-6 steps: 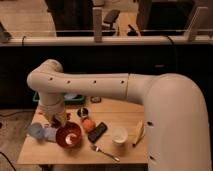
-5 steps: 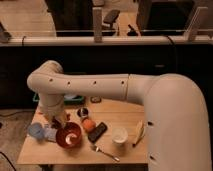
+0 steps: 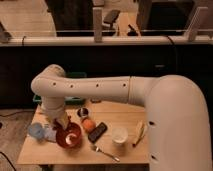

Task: Place grapes in red bowl

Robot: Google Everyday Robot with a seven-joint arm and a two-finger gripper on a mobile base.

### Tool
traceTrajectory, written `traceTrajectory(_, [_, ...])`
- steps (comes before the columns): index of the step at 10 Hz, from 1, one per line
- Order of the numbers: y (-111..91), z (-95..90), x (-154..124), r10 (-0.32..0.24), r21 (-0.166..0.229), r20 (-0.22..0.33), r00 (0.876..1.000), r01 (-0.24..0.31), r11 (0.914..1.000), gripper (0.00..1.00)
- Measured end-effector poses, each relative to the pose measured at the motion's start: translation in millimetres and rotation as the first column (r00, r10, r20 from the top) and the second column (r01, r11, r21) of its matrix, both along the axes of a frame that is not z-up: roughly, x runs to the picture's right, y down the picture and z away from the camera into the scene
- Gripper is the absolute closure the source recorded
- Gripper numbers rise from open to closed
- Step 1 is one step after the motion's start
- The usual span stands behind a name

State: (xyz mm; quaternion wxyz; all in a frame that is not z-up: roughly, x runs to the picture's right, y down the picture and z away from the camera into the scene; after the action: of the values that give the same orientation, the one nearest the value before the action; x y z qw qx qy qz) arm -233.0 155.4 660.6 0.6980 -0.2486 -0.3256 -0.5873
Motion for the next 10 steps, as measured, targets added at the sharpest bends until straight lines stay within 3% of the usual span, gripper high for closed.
traceTrajectory(2, [1.3, 0.8, 1.8, 0.002, -0.005, 0.005, 1.000, -0.002, 1.0000, 0.98])
traceTrajectory(3, [1.7, 1.2, 2.4, 0.002, -0.008, 0.005, 1.000, -0.002, 1.0000, 0.93])
traceTrajectory(8, [2.6, 4.9, 5.8, -0.009, -0.026, 0.001, 1.000, 0.009, 0.9996, 0.40])
traceTrajectory(10, [2.7, 6.0, 5.9, -0.011, -0.029, 0.003, 1.000, 0.011, 0.9995, 0.24])
